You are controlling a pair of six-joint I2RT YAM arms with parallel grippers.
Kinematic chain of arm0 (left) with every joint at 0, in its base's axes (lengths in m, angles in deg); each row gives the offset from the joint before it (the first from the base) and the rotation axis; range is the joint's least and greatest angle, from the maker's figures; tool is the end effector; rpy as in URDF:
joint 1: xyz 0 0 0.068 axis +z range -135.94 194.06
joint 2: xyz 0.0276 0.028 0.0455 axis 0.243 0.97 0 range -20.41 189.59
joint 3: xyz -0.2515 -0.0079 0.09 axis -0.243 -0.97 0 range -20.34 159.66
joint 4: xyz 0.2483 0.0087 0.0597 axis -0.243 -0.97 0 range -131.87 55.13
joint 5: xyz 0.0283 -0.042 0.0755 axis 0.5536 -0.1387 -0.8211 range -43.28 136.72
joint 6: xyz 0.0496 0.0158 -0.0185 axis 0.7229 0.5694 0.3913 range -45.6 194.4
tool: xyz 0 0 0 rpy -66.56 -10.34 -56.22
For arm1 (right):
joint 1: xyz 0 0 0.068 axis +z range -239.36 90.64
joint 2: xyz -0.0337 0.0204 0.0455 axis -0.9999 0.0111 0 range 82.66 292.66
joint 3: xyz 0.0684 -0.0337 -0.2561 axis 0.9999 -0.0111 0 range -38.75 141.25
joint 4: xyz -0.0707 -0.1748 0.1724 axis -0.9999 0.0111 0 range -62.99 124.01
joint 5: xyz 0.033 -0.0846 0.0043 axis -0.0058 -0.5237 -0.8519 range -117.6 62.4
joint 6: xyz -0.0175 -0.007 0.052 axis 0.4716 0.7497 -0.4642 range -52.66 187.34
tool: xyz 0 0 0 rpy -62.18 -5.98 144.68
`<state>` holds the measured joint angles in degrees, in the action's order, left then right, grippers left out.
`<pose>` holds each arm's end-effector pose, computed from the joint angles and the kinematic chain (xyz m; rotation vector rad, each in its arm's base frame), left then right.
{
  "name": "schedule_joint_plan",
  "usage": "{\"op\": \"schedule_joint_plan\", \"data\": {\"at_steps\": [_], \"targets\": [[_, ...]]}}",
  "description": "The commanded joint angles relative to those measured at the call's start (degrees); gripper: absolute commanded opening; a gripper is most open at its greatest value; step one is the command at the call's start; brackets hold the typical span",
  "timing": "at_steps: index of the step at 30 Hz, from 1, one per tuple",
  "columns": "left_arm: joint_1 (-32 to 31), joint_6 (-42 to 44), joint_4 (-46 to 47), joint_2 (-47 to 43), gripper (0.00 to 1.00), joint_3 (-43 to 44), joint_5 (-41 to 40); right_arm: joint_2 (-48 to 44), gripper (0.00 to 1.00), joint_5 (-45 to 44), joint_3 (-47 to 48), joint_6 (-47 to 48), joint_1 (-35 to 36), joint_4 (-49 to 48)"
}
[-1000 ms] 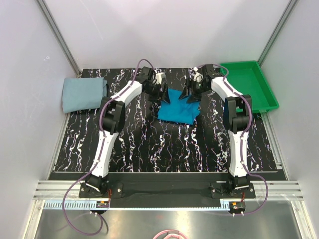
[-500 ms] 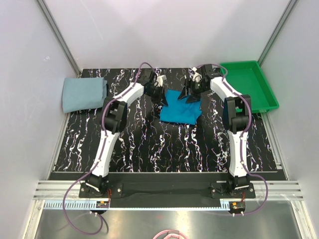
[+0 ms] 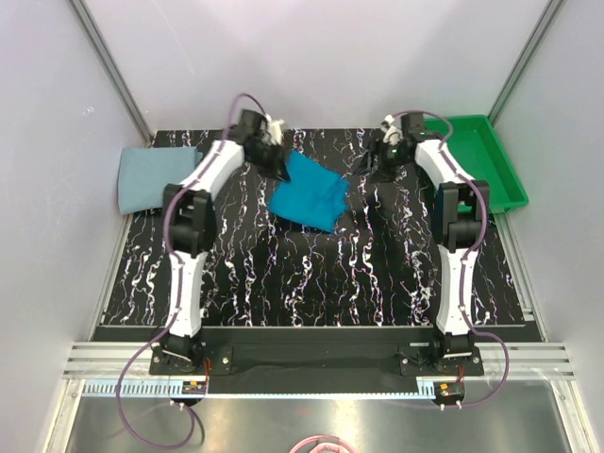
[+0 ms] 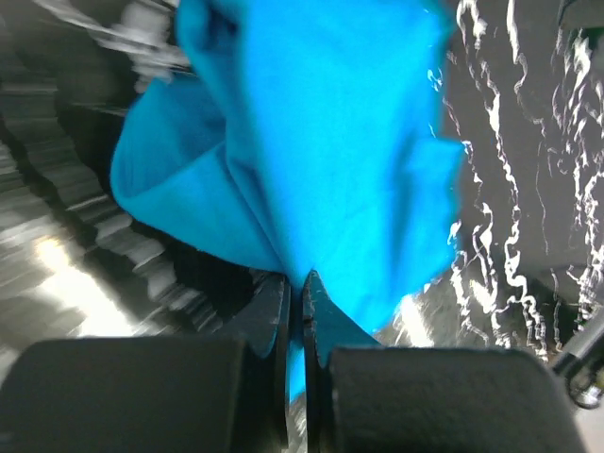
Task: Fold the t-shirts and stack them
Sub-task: Neatly place the folded tshirt to the corner
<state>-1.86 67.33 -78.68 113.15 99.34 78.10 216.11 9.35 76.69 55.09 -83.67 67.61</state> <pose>0.4761 -0.1562 0.2120 0.4067 2.5462 -0.8559 0.4925 0.0718 0.1954 -0.0929 2.5541 0.9513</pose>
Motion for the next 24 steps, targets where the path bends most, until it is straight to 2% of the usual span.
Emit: {"op": "schedule_joint_plan", "data": {"at_steps": [1,5,11,18,24], "targets": [[5.28,6.62,-3.29,-11.72,0.00,0.03,-4.73,-5.30,0.72,0.14,1.28,-0.23,-3.84,0.36],[9.06,11.98,-6.63,-14.81,0.00,-0.58,-7.20,-5.30,0.72,0.40,1.46,-0.58,-5.34,0.18],[15.39,15.59,-8.13,-16.93,0.00,-0.77,-10.37,-6.00,0.72,0.84,0.93,-1.20,-5.34,-0.61],[25.14,18.14,-11.03,-13.59,0.00,7.58,-11.07,-7.94,0.72,0.58,-1.70,-0.76,-5.34,-1.14],[28.49,18.76,-12.44,-14.73,0.00,10.13,-10.72,-8.20,0.72,0.58,-2.76,-0.84,-5.34,-1.40]]}}
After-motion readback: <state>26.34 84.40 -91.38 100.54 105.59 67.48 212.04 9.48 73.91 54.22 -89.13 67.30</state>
